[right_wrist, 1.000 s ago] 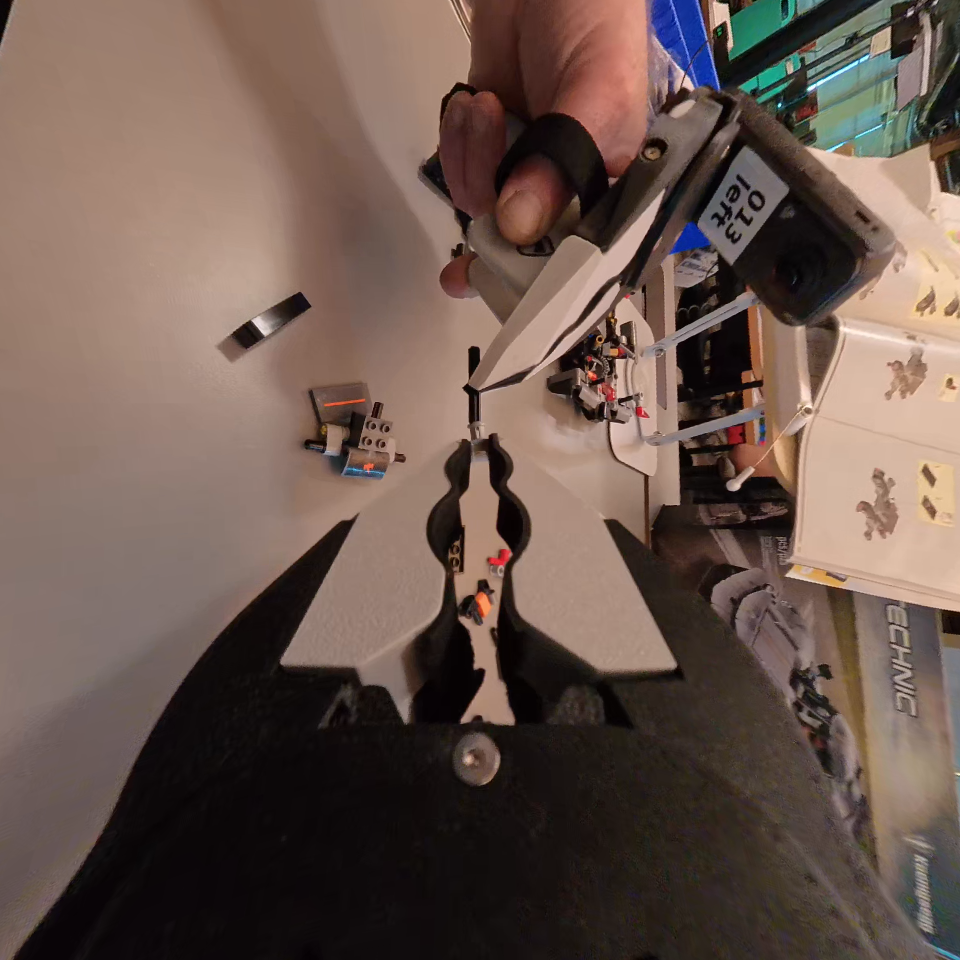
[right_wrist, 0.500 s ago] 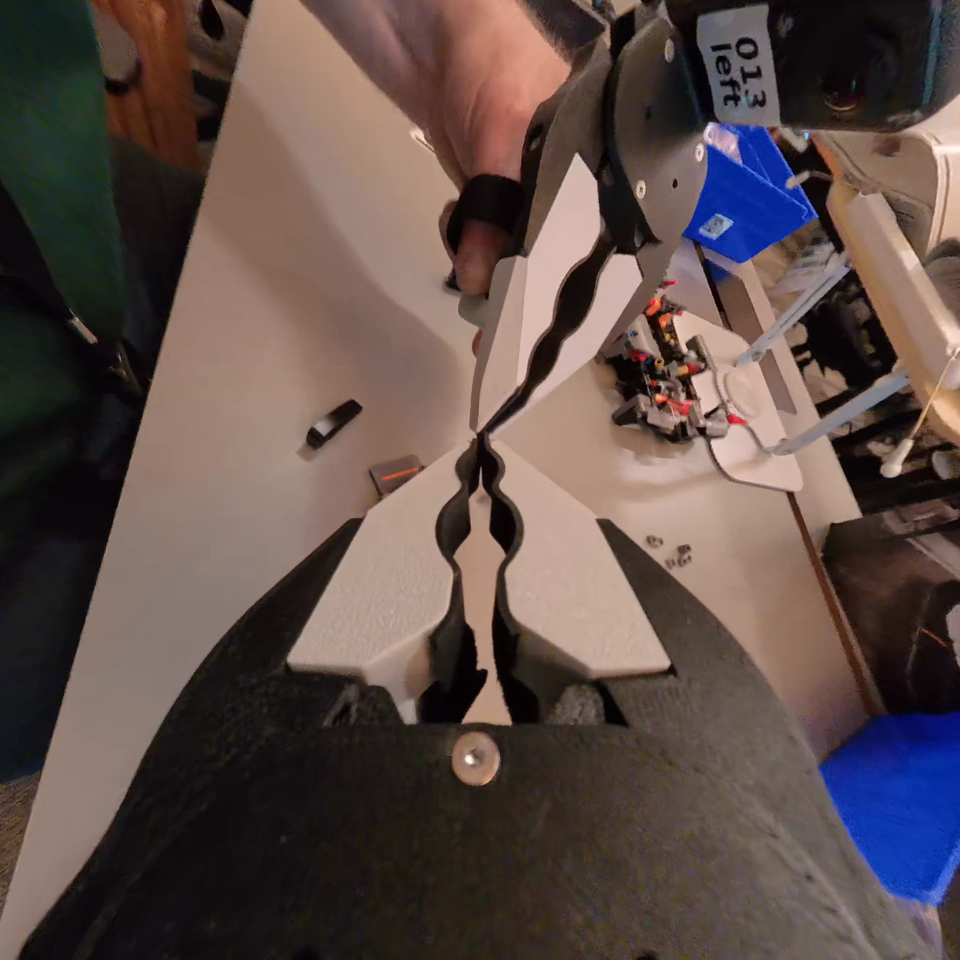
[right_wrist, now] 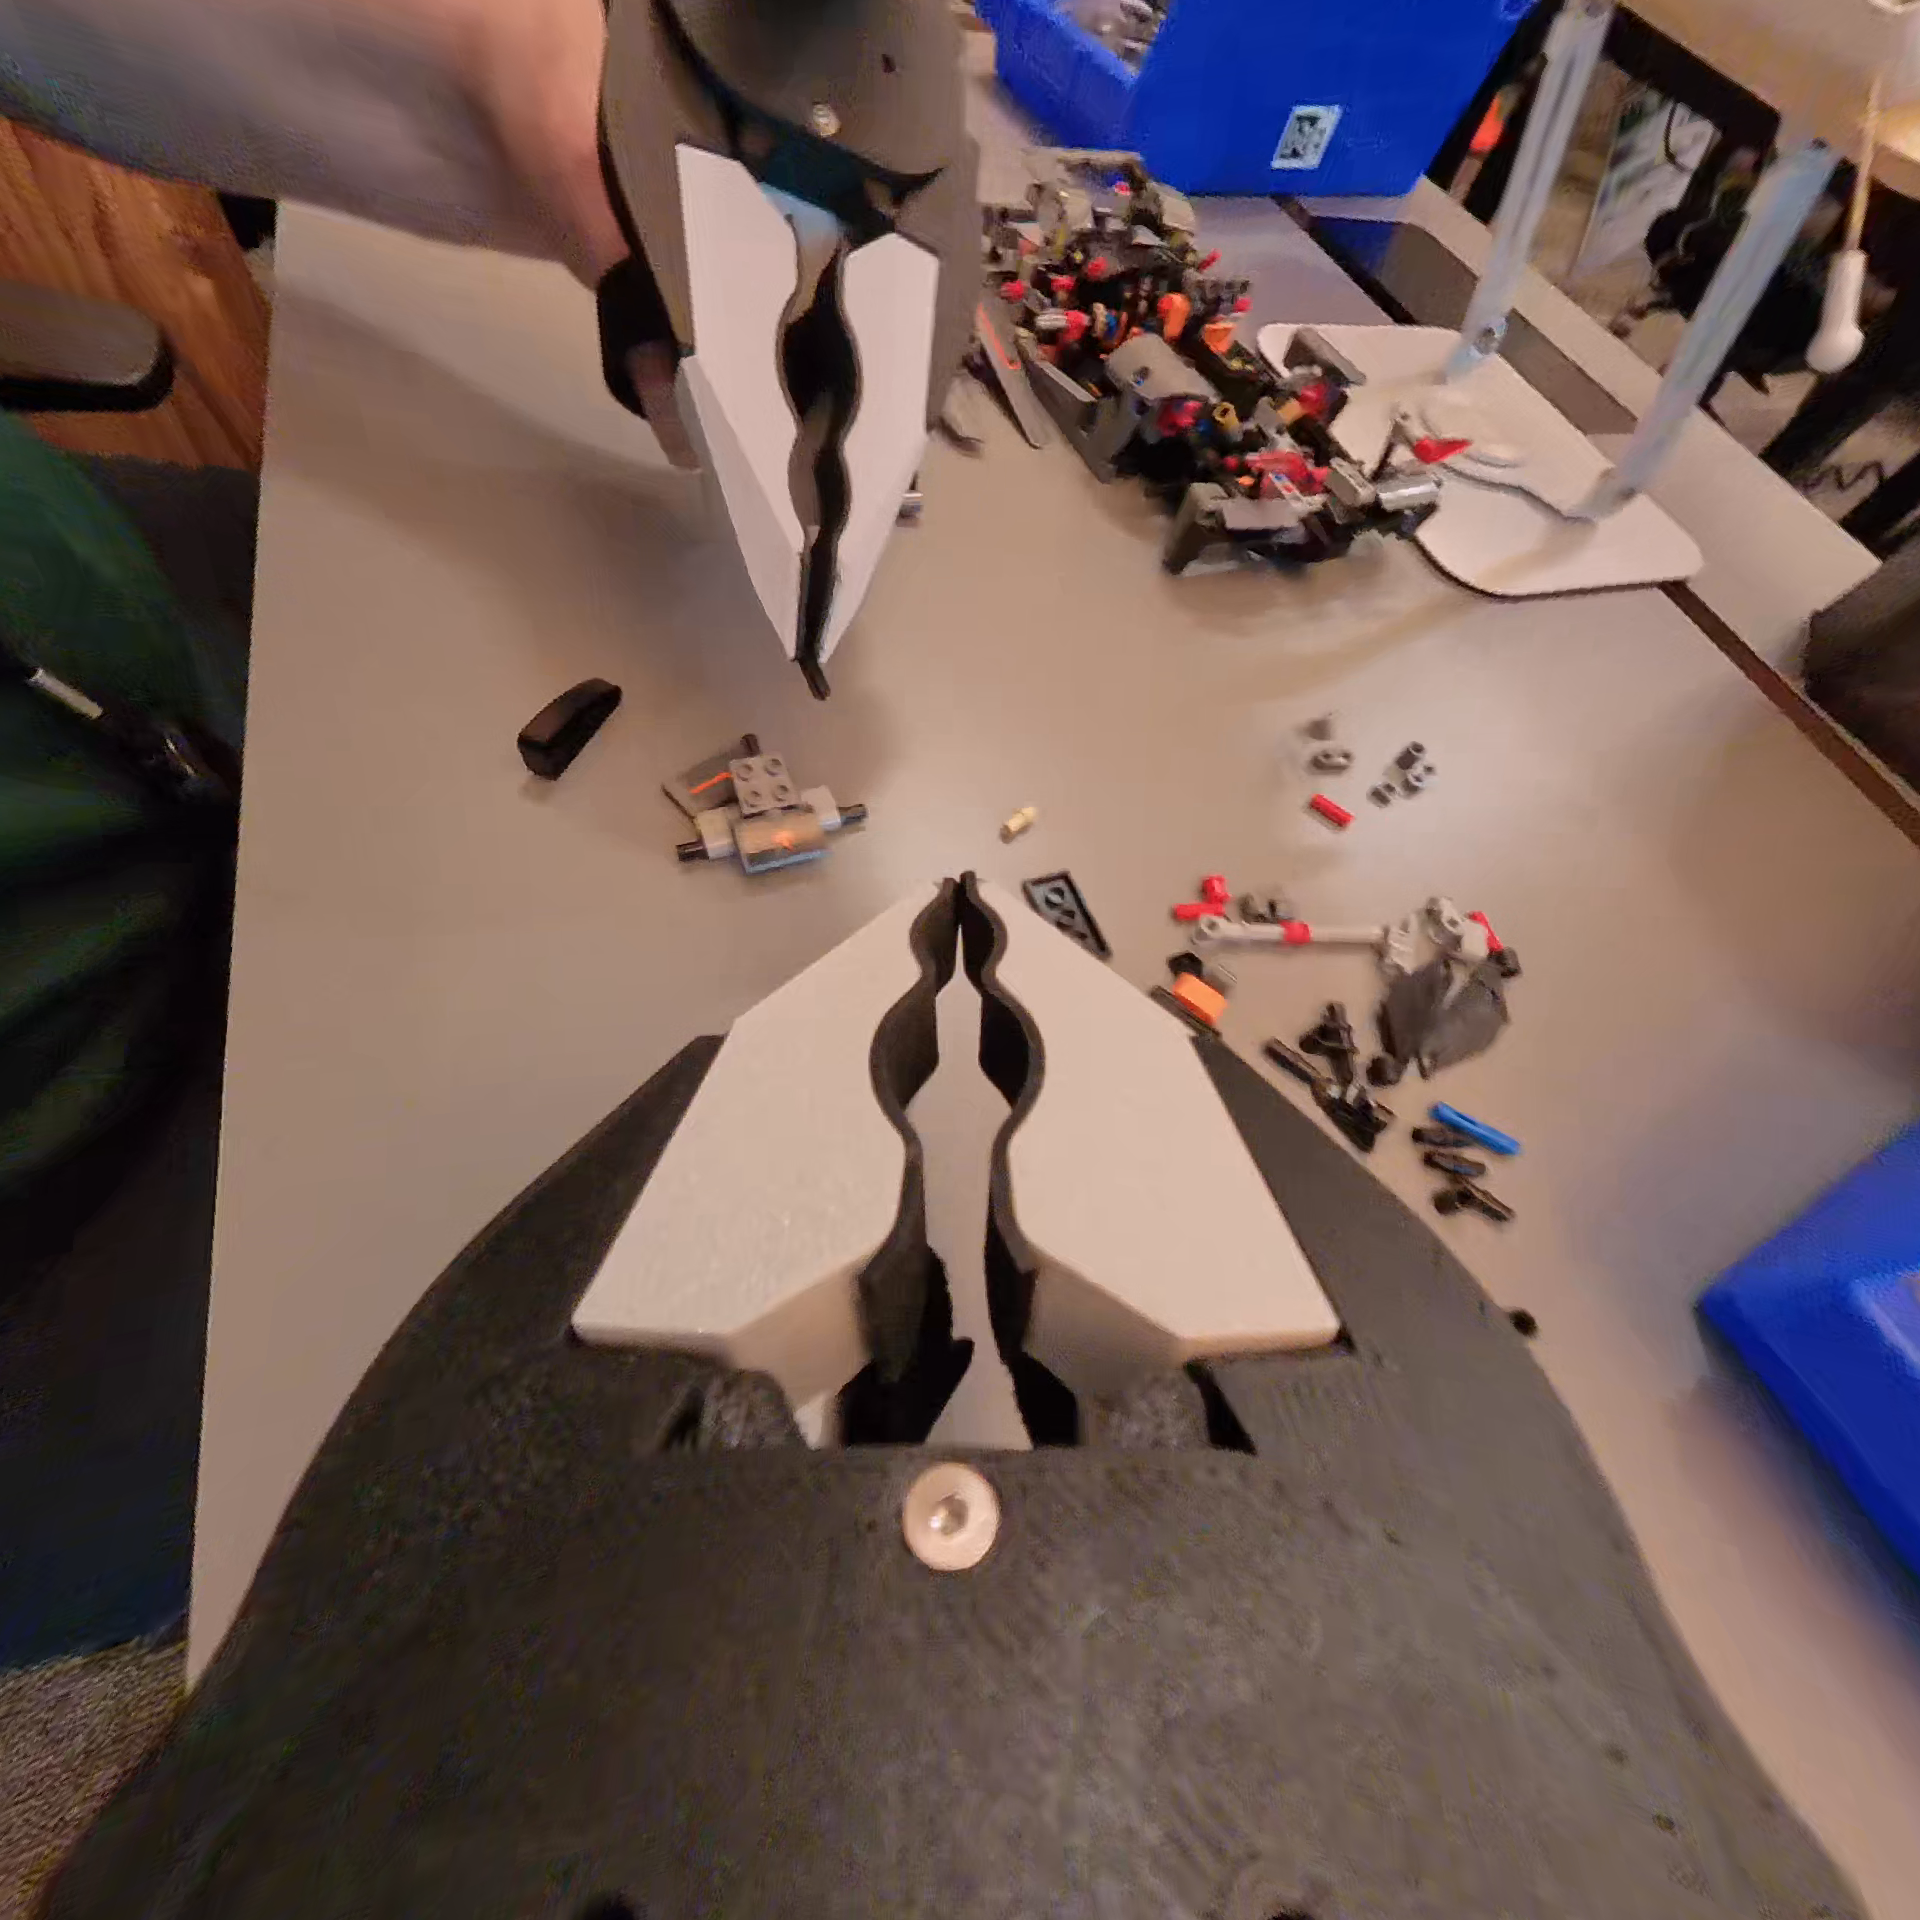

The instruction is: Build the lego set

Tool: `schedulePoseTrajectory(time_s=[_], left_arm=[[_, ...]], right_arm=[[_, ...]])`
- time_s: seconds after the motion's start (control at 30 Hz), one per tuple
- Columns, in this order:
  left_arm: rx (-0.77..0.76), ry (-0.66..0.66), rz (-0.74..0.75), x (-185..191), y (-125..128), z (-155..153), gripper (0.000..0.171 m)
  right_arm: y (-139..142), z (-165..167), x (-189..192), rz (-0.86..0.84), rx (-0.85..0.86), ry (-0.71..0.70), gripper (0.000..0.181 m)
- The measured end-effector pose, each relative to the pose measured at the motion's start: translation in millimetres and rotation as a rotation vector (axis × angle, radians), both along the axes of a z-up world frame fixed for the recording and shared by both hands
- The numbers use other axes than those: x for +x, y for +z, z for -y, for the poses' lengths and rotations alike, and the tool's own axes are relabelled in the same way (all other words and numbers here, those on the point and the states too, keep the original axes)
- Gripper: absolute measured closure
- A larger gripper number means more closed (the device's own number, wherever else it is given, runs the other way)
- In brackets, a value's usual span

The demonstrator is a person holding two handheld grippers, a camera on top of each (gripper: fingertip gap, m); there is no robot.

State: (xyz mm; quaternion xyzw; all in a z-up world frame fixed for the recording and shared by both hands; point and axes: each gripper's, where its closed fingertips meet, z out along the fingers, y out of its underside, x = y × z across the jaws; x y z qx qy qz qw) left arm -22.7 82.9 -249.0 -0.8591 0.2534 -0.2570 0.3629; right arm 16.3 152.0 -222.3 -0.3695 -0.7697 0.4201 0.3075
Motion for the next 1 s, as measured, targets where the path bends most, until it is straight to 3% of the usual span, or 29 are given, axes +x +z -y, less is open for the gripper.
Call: schedulePoseTrajectory(time_s=[0.23, 0.43, 0.67, 0.8, 1.0], left_arm=[[0.056, 0.134, 0.019, -27.4, -1.8, 0.8, 0.170], [0.120, 0.213, -0.010, -53.6, -2.2, 6.4, 0.170], [0.215, 0.273, 0.035, -80.7, 10.7, 3.9, 0.170], [0.254, 0.265, 0.022, -85.5, 17.5, 5.4, 0.170], [0.272, 0.256, 0.071, -86.5, 23.9, 5.4, 0.170]], right_arm=[[5.0, -16.7, -26.0, 0.068, 0.080, -0.081, 0.174], [-3.7, -12.3, -105.8, 0.171, 0.063, -0.084, 0.158], [-37.8, -29.1, -201.0, 0.252, 0.208, -0.006, 0.155], [-50.6, -38.9, -223.2, 0.284, 0.308, 0.073, 0.153], [-69.3, -44.9, -231.1, 0.393, 0.301, 0.182, 0.155]])
